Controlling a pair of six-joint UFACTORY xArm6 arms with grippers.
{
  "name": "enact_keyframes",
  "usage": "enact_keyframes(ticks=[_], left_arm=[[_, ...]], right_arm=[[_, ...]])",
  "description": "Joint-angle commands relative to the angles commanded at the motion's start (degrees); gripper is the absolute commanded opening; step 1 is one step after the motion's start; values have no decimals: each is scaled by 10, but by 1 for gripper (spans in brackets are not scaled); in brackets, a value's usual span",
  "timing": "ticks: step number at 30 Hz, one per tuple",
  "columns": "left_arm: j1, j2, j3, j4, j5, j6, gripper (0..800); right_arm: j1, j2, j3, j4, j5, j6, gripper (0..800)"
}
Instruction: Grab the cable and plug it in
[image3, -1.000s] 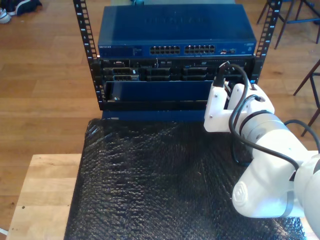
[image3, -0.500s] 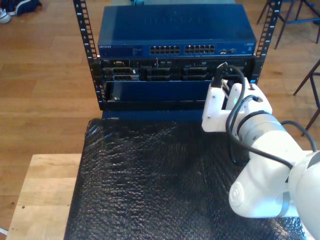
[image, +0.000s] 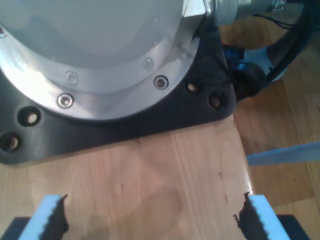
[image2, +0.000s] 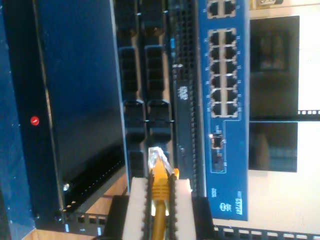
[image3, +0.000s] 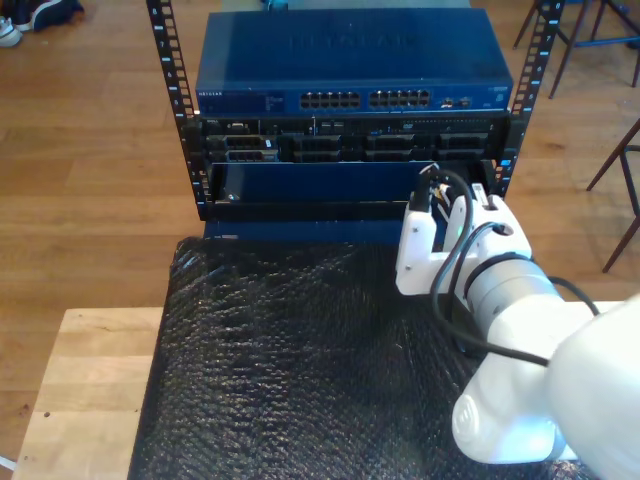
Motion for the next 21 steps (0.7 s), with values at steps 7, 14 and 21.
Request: enact_keyframes(ticks=[7,14,21], left_arm=[[0,0,0,0,0,0,800],[0,0,0,0,0,0,800],[0,0,0,0,0,1,800]], right_arm=[[28,18,-20,0,-1,-1,0],[37,18,-20,19,-2,3,0],[55,38,-21,76,-4,-1,0]])
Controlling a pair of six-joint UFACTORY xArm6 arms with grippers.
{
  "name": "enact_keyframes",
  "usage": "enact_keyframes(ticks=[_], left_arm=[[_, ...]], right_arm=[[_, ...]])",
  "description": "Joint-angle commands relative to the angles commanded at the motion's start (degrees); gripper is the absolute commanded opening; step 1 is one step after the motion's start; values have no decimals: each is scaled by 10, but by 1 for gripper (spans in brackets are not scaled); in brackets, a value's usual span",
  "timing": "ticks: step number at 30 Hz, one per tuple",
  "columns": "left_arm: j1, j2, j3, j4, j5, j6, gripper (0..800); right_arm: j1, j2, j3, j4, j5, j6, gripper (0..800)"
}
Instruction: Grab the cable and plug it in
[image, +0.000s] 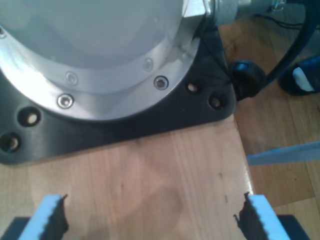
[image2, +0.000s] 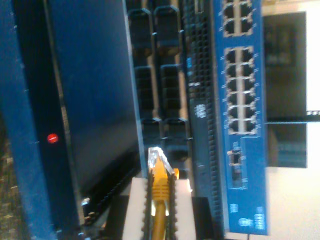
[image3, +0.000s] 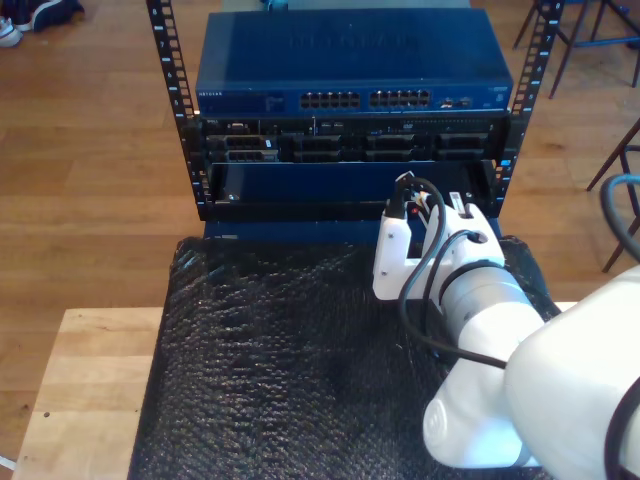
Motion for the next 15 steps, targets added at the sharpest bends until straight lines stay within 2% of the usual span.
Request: enact_keyframes(ticks=[12,15], left_arm=[[0,0,0,0,0,0,800],[0,0,0,0,0,0,800]], right_arm=[[-5,12,-17,25,1,-2,0],[-5,9,-25,26,1,-26,0]])
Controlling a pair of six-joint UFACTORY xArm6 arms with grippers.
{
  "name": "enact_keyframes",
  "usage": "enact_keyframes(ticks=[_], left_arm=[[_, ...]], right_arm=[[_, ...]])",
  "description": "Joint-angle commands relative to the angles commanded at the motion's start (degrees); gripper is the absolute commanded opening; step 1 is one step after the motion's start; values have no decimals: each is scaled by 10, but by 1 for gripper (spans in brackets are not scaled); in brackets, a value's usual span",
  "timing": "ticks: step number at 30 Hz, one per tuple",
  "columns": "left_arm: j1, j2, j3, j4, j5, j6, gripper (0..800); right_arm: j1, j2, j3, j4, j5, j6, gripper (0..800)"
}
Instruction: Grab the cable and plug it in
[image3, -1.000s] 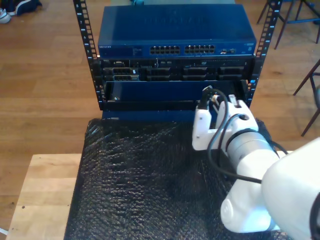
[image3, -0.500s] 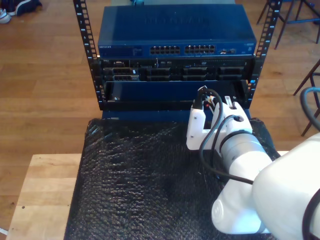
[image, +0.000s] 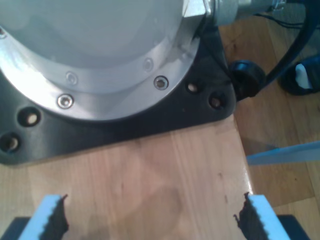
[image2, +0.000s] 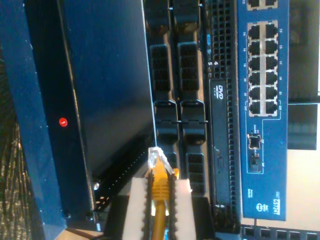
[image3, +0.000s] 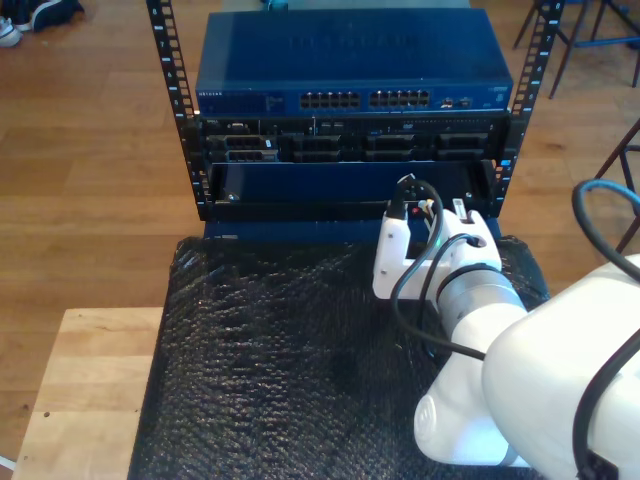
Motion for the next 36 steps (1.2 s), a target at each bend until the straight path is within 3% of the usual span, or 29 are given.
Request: enact_keyframes(ticks=[10,19,29,36], left_arm=[[0,0,0,0,0,0,800],[0,1,0,0,0,0,800],[0,0,0,0,0,0,800],[0,0,0,0,0,0,800]], right_arm=[[3,4,-31,-1,1,-38,0],[11,-4,-19,-2,4,-65,0],[18,-72,2,-3,47,-68,0],[14,-81,18,-8,65,-70,0]])
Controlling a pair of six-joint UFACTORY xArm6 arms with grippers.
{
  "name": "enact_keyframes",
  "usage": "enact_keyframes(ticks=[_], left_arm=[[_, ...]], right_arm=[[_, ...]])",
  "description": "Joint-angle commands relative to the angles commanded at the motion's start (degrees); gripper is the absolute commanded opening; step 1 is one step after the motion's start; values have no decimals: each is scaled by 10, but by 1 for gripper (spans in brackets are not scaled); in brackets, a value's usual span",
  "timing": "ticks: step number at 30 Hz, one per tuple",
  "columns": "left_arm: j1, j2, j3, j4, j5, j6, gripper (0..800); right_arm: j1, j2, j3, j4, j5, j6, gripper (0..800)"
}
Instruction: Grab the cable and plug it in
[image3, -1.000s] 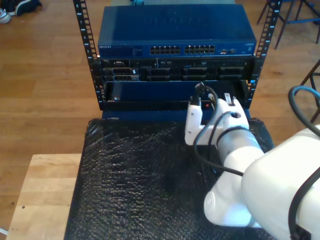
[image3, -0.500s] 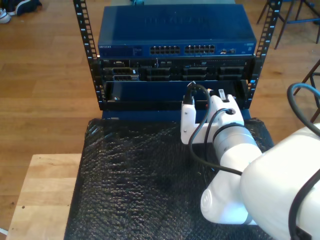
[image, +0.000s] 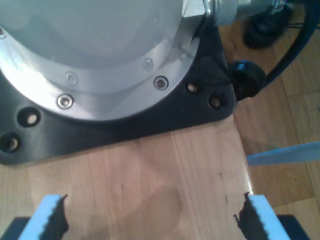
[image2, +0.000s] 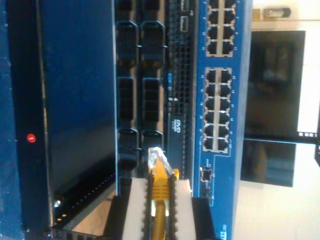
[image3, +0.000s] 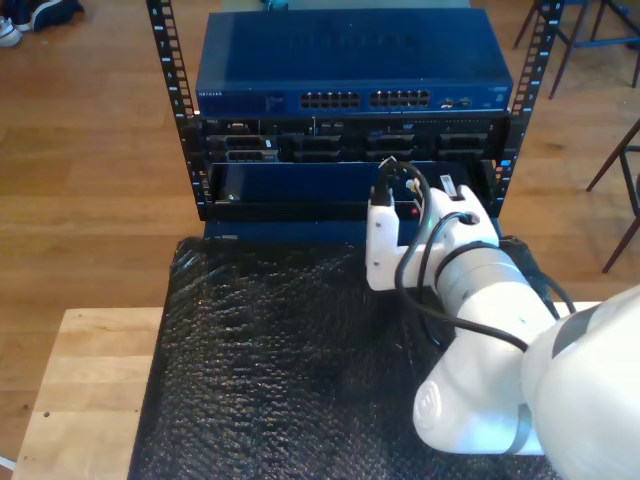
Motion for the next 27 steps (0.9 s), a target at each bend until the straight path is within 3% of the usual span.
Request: enact_keyframes(ticks=[5,14,27], left_arm=[[0,1,0,0,0,0,800],[0,0,0,0,0,0,800],[0,0,0,0,0,0,800]], right_arm=[[-3,7,-23,1,-1,-5,0],[-14,92,-149,3,-1,-29,0],[-33,99,-145,7,-89,-44,0]])
